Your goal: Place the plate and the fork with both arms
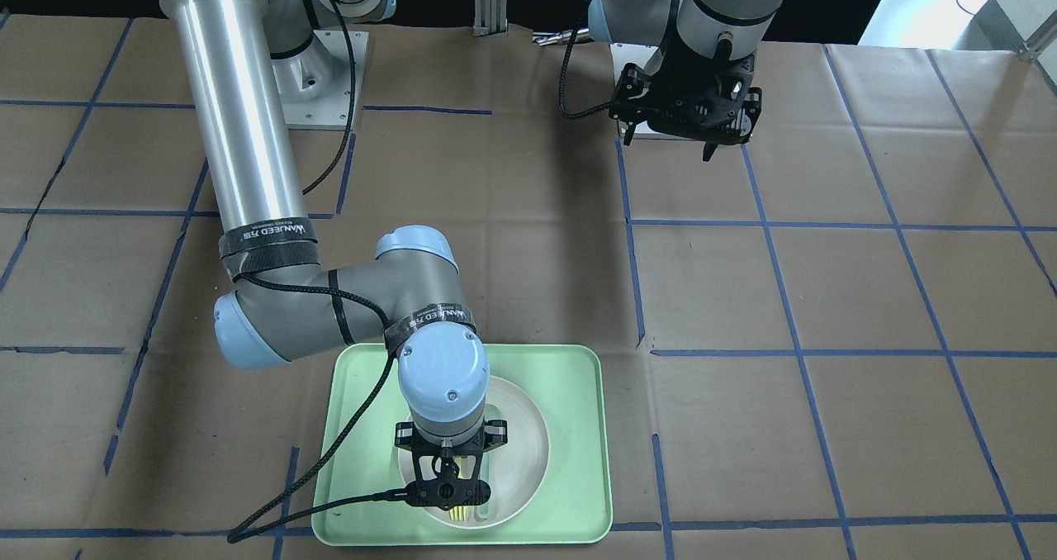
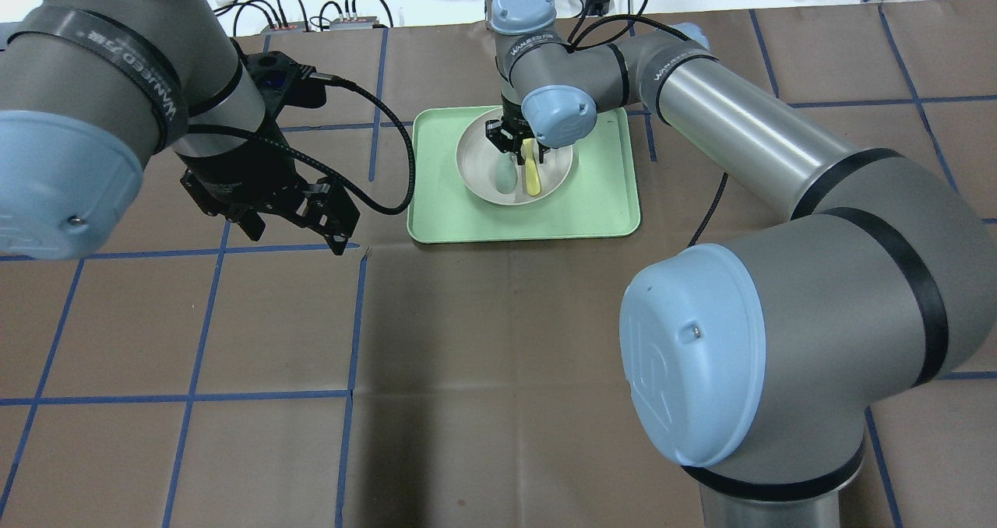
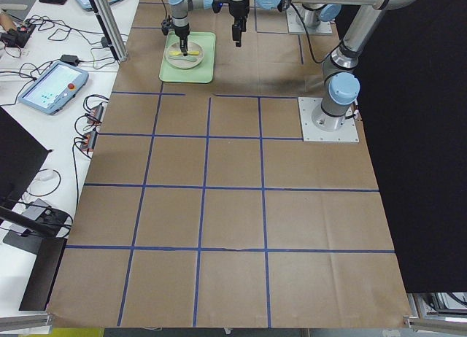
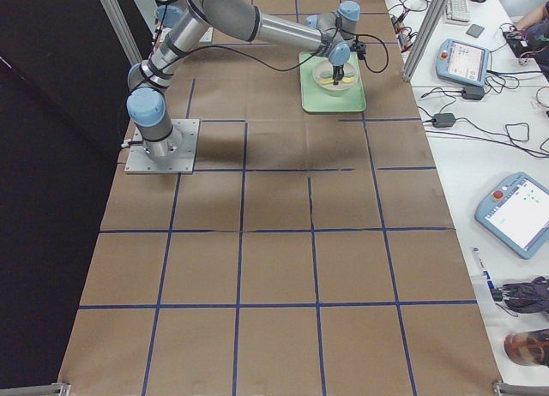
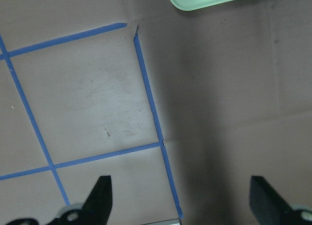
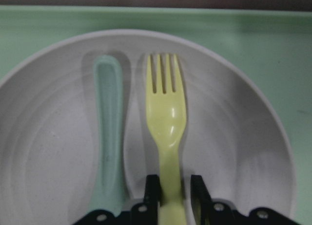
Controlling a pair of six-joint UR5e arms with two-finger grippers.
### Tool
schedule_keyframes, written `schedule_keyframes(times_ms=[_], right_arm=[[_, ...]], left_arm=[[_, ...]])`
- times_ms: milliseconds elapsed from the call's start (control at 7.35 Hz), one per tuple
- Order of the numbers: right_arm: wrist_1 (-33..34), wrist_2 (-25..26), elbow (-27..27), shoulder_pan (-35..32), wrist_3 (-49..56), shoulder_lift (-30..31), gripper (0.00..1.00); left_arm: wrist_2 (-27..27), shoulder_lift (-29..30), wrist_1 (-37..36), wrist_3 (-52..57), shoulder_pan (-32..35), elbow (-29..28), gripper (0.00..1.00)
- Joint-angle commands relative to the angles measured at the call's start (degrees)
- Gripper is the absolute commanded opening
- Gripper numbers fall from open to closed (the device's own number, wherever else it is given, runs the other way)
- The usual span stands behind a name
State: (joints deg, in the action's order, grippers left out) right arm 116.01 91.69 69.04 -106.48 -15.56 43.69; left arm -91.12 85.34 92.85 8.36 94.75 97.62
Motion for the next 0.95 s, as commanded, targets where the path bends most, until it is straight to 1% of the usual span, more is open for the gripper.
schedule_keyframes(times_ms=[0, 136, 272, 544, 816], right_arm=[[0.0, 0.06, -0.04, -0.04, 0.01, -0.01, 0.19], [0.0, 0.06, -0.22, 0.04, -0.08, -0.01, 0.07], [0.0, -0.02, -0.22, 0.04, -0.08, -0.01, 0.03], [0.09, -0.11, -0.48, 0.04, -0.34, 0.52, 0.01], [-2.27, -0.64, -2.15, -0.13, -1.22, 1.92, 0.01]], left_arm=[[-0.64, 0.09, -0.3, -0.62, 0.26, -0.23, 1.0], [-0.37, 0.01, -0.47, -0.62, 0.26, 0.29, 1.0], [-0.37, -0.08, -0.48, -0.62, 0.26, 0.29, 1.0], [-0.37, -0.08, -0.56, -0.36, 0.17, 0.56, 1.0], [-0.81, 0.18, -0.74, -0.27, 0.17, 0.73, 1.0]])
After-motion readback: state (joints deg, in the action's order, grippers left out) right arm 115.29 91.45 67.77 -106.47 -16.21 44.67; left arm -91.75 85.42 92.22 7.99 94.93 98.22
